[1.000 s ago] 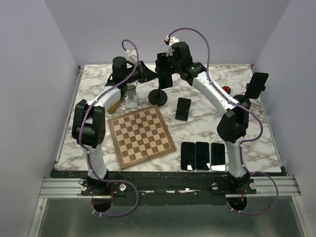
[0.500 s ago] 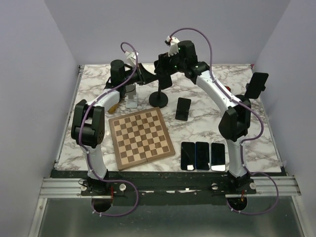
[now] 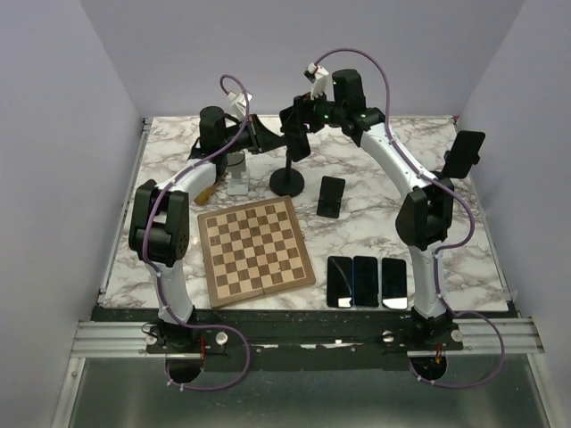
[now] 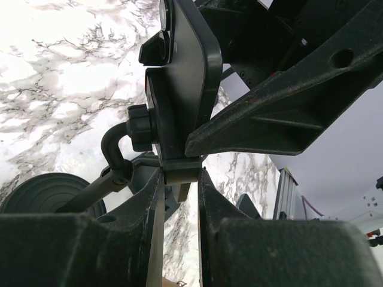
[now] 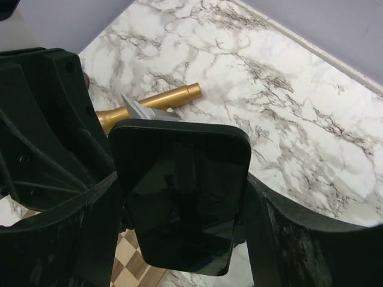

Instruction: Remove the phone from the phone stand

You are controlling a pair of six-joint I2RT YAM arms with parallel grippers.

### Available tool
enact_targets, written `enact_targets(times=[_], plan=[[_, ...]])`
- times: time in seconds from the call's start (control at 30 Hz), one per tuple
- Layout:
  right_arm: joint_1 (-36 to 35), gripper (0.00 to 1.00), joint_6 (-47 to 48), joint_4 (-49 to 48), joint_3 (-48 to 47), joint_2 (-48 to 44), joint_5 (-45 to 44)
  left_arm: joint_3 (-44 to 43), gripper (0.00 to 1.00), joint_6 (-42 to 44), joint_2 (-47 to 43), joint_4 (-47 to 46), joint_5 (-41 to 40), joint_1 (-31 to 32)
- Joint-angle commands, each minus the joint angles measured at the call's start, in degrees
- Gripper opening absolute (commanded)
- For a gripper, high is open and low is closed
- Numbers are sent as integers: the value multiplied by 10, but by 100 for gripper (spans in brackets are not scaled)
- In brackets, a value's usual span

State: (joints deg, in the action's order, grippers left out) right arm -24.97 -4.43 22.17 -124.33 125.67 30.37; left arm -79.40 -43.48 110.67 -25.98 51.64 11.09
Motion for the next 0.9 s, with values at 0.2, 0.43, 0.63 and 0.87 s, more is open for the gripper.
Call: enact_targets(times=[0.2,0.43,0.63,0.87], plan=[[2,1,-53,-7,-25,6,139,-29,0,32,9,89,-48,-14],[3,1,-85,-55,31,-29,39,32,3,37,-36,36,-70,-11],[2,1,-94,-33,4,-3,31,35,47,19,-47,0,-63,-7],[0,1,-86,-25,2,-4,11,-3,59,26,-28,24,-59,4]])
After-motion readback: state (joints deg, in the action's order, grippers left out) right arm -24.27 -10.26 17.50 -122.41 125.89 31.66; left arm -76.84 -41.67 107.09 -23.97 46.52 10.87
